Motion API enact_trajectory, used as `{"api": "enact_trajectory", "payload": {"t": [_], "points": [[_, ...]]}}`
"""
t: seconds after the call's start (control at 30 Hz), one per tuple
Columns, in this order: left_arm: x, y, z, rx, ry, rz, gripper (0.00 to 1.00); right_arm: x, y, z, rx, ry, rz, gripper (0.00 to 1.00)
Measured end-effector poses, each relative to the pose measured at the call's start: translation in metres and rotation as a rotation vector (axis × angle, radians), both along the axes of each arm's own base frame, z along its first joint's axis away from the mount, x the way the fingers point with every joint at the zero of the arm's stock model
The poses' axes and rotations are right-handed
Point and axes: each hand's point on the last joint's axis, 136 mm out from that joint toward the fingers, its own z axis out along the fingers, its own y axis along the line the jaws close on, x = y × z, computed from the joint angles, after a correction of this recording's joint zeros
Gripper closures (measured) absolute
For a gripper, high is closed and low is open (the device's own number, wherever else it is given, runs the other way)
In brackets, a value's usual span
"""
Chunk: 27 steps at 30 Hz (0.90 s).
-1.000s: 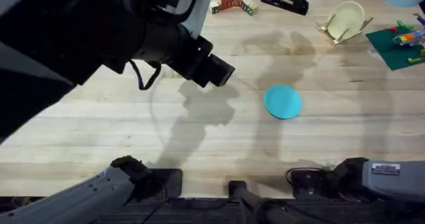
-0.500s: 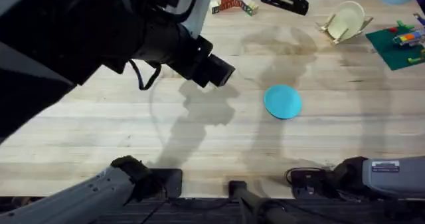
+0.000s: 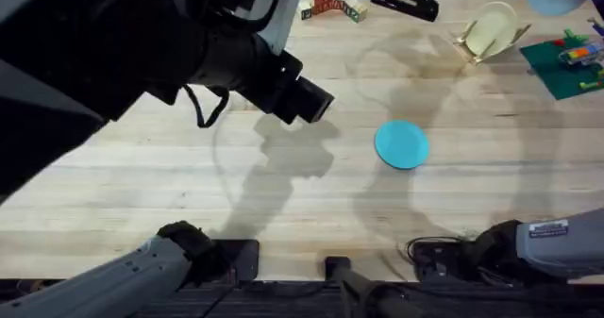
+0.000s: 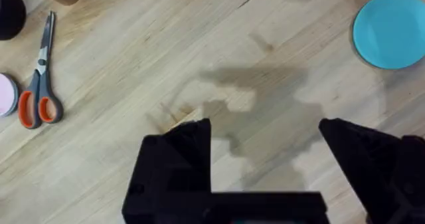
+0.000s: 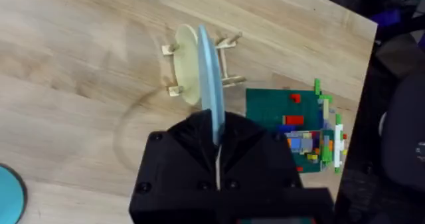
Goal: Pick up the plates from the table one by one and place each into a slot on the dish rack.
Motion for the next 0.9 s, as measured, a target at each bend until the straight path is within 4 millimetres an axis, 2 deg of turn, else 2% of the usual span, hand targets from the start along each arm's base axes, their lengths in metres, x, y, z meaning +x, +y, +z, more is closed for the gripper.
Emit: {"api": "enact_trajectory", "payload": {"t": [0.4, 0.9], "points": [[0.000, 0.000, 0.000, 0.000, 0.000, 0.000, 0.007, 0.027, -0.012, -0.010, 0.019, -0.054, -0.018, 0.972], [0.000, 0.000, 0.000, 0.000, 0.000, 0.000, 0.007, 0.040, -0.017, -0.061, 0.069, 0.036, -0.020, 0.972]]}}
